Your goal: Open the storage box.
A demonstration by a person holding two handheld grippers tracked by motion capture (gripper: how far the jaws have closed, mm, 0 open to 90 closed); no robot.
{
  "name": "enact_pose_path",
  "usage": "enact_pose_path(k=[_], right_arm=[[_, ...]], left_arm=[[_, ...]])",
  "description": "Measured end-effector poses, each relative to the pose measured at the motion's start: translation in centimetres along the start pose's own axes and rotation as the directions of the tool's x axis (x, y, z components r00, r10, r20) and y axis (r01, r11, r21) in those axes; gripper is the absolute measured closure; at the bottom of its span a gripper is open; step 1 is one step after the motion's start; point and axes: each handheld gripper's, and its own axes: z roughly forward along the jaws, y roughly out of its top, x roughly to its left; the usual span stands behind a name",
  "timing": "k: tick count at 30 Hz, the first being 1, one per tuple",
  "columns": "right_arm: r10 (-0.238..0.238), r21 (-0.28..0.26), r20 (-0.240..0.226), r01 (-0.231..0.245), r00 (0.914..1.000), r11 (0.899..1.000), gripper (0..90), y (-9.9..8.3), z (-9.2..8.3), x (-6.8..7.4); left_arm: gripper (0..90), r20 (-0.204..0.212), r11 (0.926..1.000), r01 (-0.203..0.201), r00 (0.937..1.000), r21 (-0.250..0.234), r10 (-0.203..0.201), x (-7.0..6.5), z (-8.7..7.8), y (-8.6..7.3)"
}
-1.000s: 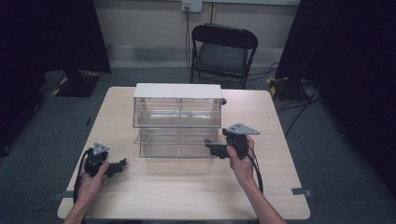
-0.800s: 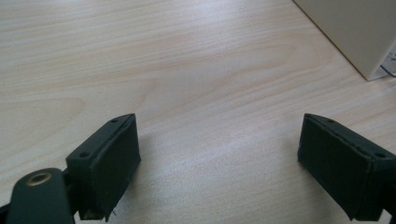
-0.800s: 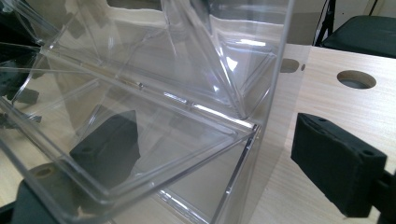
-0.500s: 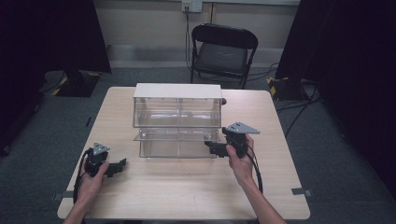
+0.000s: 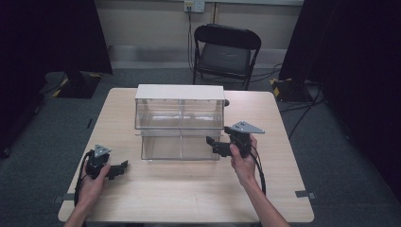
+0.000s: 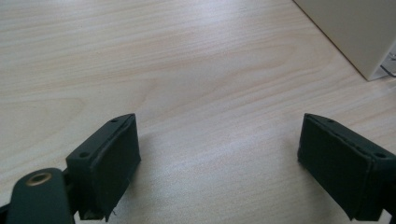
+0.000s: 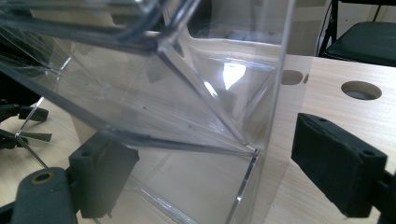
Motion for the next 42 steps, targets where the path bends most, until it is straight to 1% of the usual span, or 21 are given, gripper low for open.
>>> enact_pose_path(k=[5,10,14,20,33,42], right_arm=[[0.008,-0.004,-0.008,-0.008,0.9999,1.000,14.1,0.06,0.06,0.09],[0.000,-0.003,-0.011,0.000,0.9999,1.000,14.1,0.16,0.00,0.17],[0.008,-0.002,-0.015,-0.008,0.9999,1.000,14.1,0.16,0.03,0.12],[0.016,-0.002,-0.013,-0.016,0.9998,1.000,14.1,0.13,0.06,0.19],[0.009,0.000,-0.009,-0.009,0.9999,1.000,14.1,0.17,0.05,0.25],[0.015,0.001,-0.010,-0.015,0.9998,1.000,14.0,0.17,0.07,0.22]], left_arm=[[12.3,0.000,1.0000,-0.001,1.0000,0.000,0.001,0.00,0.00,0.00],[12.3,0.000,1.0000,0.001,1.0000,0.000,-0.001,0.00,0.00,0.00],[12.3,-0.001,1.0000,0.000,1.0000,0.000,0.000,0.00,0.00,0.00],[12.3,0.001,1.0000,0.001,1.0000,0.000,-0.001,0.00,0.00,0.00],[12.3,0.000,1.0000,0.000,1.0000,0.000,0.000,0.00,0.00,0.00],[12.3,0.000,1.0000,0.000,1.0000,0.000,0.000,0.00,0.00,0.00]])
